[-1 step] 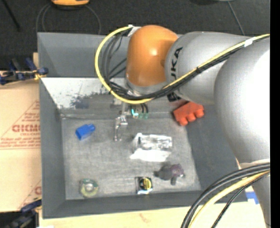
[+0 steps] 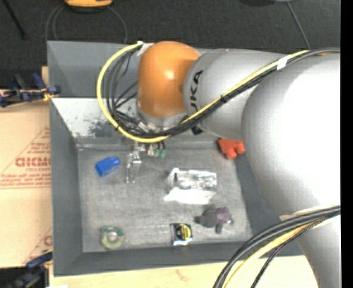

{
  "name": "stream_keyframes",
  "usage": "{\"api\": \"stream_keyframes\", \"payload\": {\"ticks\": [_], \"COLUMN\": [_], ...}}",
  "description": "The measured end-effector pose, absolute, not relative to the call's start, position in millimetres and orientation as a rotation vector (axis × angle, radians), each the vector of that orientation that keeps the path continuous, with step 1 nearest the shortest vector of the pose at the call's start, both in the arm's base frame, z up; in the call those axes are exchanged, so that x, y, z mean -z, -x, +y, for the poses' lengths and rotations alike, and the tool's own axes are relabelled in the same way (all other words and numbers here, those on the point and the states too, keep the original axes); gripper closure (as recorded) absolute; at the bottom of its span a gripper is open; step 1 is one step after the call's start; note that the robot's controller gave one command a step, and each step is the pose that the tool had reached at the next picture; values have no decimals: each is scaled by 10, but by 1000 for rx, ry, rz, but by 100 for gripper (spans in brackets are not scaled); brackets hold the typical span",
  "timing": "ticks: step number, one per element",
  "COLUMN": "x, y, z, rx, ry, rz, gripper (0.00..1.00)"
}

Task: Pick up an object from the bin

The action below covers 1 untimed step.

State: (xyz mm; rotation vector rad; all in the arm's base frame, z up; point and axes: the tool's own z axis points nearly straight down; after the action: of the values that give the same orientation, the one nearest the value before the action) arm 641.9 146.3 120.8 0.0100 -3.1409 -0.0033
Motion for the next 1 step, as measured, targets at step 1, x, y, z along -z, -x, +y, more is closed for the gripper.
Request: {"api": "stream_keyframes", "payload": {"ticks": [1], "x": [-815], "y": [-6435], "z": [1923], "rx": [2], "ry": [-457], "rz": [-3111], "gripper": [0]}}
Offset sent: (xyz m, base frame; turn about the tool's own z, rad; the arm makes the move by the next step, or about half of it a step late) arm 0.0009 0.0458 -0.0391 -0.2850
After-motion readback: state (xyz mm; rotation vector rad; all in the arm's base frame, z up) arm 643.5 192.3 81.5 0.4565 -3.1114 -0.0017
